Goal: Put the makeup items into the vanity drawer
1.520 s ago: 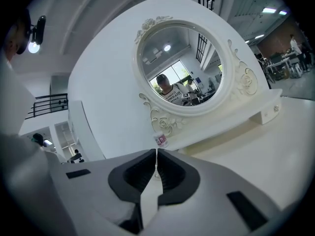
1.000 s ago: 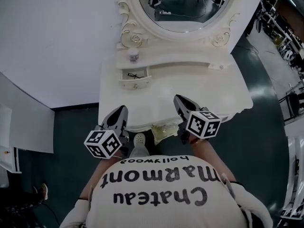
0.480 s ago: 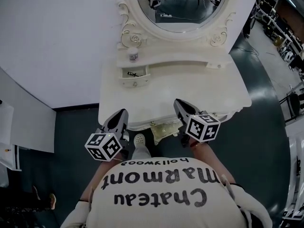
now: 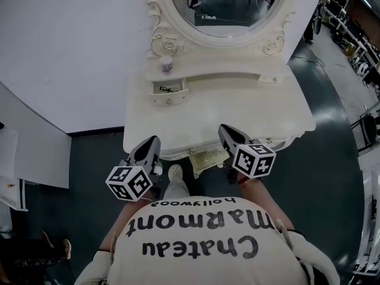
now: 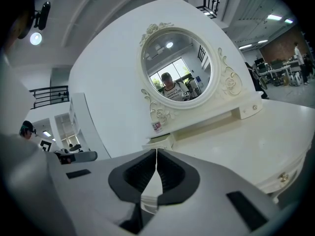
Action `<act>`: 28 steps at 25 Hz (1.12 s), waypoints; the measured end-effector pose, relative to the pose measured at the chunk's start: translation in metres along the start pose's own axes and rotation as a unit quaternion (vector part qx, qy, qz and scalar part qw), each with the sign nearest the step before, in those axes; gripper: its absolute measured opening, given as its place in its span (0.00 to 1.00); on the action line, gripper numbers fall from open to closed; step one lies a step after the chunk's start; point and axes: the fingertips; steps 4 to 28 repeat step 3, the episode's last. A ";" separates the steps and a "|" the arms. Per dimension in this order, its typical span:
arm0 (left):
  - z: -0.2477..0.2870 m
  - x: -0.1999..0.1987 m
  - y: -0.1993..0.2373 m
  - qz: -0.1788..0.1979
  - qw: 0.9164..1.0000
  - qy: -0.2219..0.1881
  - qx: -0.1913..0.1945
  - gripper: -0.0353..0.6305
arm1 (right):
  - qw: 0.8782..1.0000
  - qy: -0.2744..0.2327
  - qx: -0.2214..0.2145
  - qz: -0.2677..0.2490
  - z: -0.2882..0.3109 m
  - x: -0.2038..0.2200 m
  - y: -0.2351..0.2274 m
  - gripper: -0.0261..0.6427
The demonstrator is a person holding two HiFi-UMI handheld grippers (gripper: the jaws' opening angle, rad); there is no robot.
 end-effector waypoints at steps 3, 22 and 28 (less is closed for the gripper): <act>0.000 0.001 -0.001 0.001 1.000 0.001 -0.001 0.06 | 1.000 0.000 0.002 -0.001 -0.002 0.001 -0.003 0.09; 0.000 0.001 -0.001 0.001 1.000 0.001 -0.001 0.06 | 1.000 0.000 0.002 -0.001 -0.002 0.001 -0.003 0.09; 0.000 0.001 -0.001 0.001 1.000 0.001 -0.001 0.06 | 1.000 0.000 0.002 -0.001 -0.002 0.001 -0.003 0.09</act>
Point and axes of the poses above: the fingertips, and each gripper's own axes: z forward along the fingers, y to its left, x out of its underside, and after that the axes turned 9 degrees about z, right-handed
